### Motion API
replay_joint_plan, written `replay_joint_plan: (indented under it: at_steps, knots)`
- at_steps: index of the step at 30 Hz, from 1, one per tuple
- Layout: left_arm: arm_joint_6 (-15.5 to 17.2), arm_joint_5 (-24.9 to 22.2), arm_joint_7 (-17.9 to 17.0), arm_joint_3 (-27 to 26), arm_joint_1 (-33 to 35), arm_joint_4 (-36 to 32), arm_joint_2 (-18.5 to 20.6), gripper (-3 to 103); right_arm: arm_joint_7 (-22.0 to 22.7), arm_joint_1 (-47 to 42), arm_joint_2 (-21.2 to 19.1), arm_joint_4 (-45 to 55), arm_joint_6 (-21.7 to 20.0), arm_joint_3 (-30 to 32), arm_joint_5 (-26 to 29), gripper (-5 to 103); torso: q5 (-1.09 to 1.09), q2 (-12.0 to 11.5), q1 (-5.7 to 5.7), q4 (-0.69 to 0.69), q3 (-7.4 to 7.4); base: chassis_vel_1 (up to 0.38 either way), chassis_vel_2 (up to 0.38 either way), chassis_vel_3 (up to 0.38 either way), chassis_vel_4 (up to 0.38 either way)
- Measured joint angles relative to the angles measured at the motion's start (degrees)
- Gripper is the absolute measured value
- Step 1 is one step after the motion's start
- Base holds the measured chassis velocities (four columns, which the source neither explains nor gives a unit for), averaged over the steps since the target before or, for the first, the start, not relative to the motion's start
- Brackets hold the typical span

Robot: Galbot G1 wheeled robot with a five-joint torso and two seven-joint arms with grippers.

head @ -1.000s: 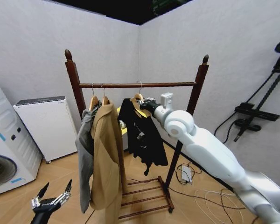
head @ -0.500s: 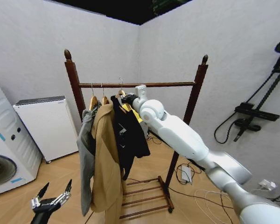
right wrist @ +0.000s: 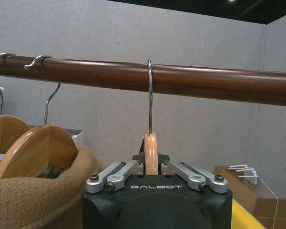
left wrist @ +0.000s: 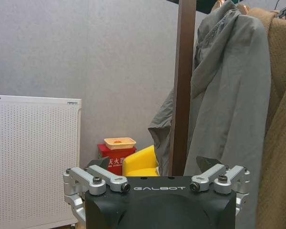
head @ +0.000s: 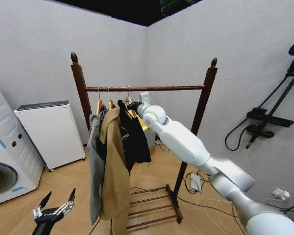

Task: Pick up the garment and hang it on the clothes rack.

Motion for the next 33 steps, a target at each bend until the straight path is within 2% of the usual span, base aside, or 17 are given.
replay_joint_plan:
  at_steps: [5, 6, 7, 10, 13, 14, 17, 20, 23, 24, 26, 27, 33]
  knots:
    - [0.00, 0.00, 0.00, 0.00, 0.00, 0.00, 0.00, 100, -2.02, -0.66, -0.13, 0.38, -0.35, 0.57, -1.29, 9, -0.01, 0.00, -0.01, 0.01, 0.00, 0.000, 0.000, 0.000, 0.000]
    - [0.00, 0.00, 0.00, 0.00, 0.01, 0.01, 0.00, 100, -2.21, -0.74, -0.23, 0.27, -0.30, 0.56, -1.40, 15, 0.00, -0.01, 0.00, 0.01, 0.02, 0.000, 0.000, 0.000, 0.000]
    - [0.00, 0.00, 0.00, 0.00, 0.01, 0.01, 0.00, 100, -2.21, -0.74, -0.23, 0.27, -0.30, 0.56, -1.40, 15, 0.00, -0.01, 0.00, 0.01, 0.02, 0.000, 0.000, 0.000, 0.000]
    - [0.00, 0.00, 0.00, 0.00, 0.00, 0.00, 0.00, 100, -3.62, -1.47, -1.88, 0.74, 1.21, 1.64, -1.43, 30, -0.01, -0.01, 0.01, 0.03, 0.01, 0.000, 0.000, 0.000, 0.000]
    - [0.00, 0.00, 0.01, 0.00, 0.00, 0.00, 0.00, 100, -5.33, -2.24, -3.35, 0.85, 2.75, 2.10, -1.38, 36, -0.01, 0.00, 0.01, 0.02, 0.01, 0.000, 0.000, 0.000, 0.000]
    - [0.00, 0.00, -0.01, 0.00, 0.00, 0.00, 0.00, 100, -7.46, -3.35, -5.44, 0.97, 5.20, 2.70, -1.23, 48, 0.00, -0.01, 0.01, 0.01, 0.01, 0.000, 0.000, 0.000, 0.000]
    - [0.00, 0.00, 0.00, 0.00, 0.00, 0.00, 0.00, 100, -8.11, -4.08, -6.59, 1.18, 6.74, 3.19, -0.92, 53, 0.01, -0.01, 0.01, 0.00, 0.01, 0.000, 0.000, 0.000, 0.000]
    - [0.00, 0.00, 0.00, 0.00, 0.00, 0.00, 0.00, 100, -9.31, -6.28, -10.57, 3.92, 10.36, 6.86, 3.20, 69, 0.01, -0.01, 0.01, 0.00, 0.01, 0.000, 0.000, 0.000, 0.000]
    - [0.00, 0.00, 0.00, 0.00, 0.00, 0.00, 0.00, 100, -10.23, -6.79, -11.59, 4.65, 10.92, 8.25, 3.92, 74, 0.01, -0.01, 0.01, 0.00, 0.01, 0.000, 0.000, 0.000, 0.000]
    - [0.00, 0.00, 0.00, 0.00, 0.00, 0.00, 0.00, 100, -12.39, -7.65, -13.18, 5.79, 11.17, 11.06, 5.12, 85, 0.01, 0.00, 0.01, -0.01, 0.01, 0.000, 0.000, 0.000, 0.000]
    - [0.00, 0.00, 0.00, 0.00, 0.00, 0.00, 0.00, 100, -12.71, -7.86, -13.58, 6.08, 11.12, 11.86, 5.46, 85, 0.01, 0.00, 0.01, -0.01, 0.01, 0.000, 0.000, 0.000, 0.000]
    - [0.00, 0.00, 0.00, 0.00, 0.00, 0.00, 0.00, 100, -12.81, -8.22, -14.35, 6.55, 10.90, 12.94, 5.92, 95, 0.00, 0.00, 0.00, 0.00, 0.01, 0.000, 0.000, 0.000, 0.000]
    - [0.00, 0.00, 0.00, 0.00, 0.00, 0.00, 0.00, 100, -12.63, -11.19, -16.84, 9.42, 9.25, 15.24, 6.24, 100, 0.00, 0.00, 0.01, 0.01, 0.01, 0.000, 0.000, 0.000, 0.000]
